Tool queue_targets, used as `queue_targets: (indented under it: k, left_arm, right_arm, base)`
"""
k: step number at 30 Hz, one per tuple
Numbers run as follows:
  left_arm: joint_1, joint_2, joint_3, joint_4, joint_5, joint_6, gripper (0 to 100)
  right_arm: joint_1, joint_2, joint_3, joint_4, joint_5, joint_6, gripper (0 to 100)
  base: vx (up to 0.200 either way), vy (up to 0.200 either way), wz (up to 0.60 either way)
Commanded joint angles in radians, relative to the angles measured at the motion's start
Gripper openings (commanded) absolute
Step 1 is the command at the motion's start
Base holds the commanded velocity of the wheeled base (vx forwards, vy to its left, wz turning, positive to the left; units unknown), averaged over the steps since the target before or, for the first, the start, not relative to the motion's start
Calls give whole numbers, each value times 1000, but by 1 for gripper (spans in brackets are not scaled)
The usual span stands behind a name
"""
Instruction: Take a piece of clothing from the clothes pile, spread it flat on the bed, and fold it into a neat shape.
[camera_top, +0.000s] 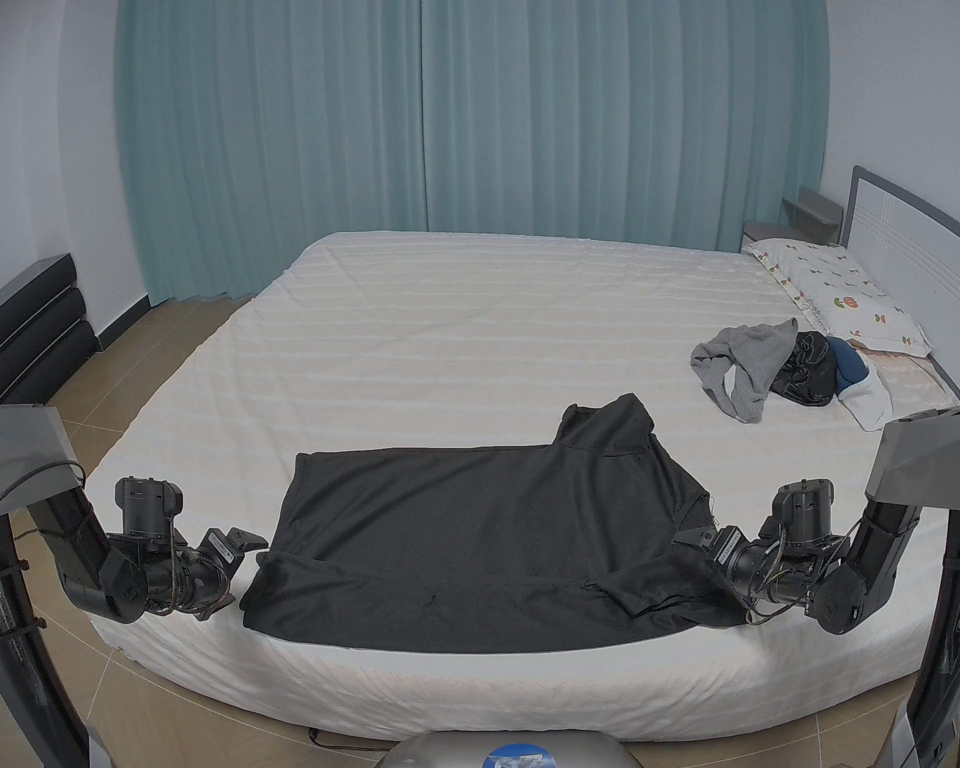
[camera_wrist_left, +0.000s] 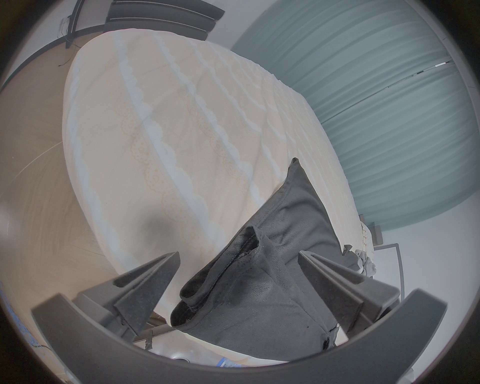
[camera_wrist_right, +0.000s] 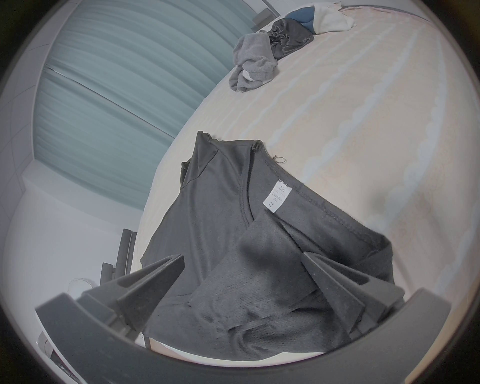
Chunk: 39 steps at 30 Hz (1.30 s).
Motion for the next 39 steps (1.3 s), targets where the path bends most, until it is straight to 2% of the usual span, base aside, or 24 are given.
queue_targets:
  k: [1, 20, 21, 29, 39]
  left_arm:
    - [-1, 1, 0, 0, 0, 1, 100]
    - [0, 1, 0, 0, 0, 3, 100]
    - [0, 1, 0, 0, 0, 1, 100]
    - [0, 1, 0, 0, 0, 0, 100]
    - [0, 1, -2, 0, 0, -2, 100]
  right_arm:
    - [1, 11, 3, -4, -1, 0, 100]
    - [-3, 20, 29, -30, -15, -14, 100]
    - [-1, 21, 31, -30, -15, -14, 0]
    - [-7, 20, 45, -30, -16, -19, 0]
    - [-6, -126, 117, -16, -12, -14, 0]
  base:
    - [0, 0, 0]
    - [0, 0, 0]
    - [0, 0, 0]
    - [0, 0, 0]
    - [0, 0, 0]
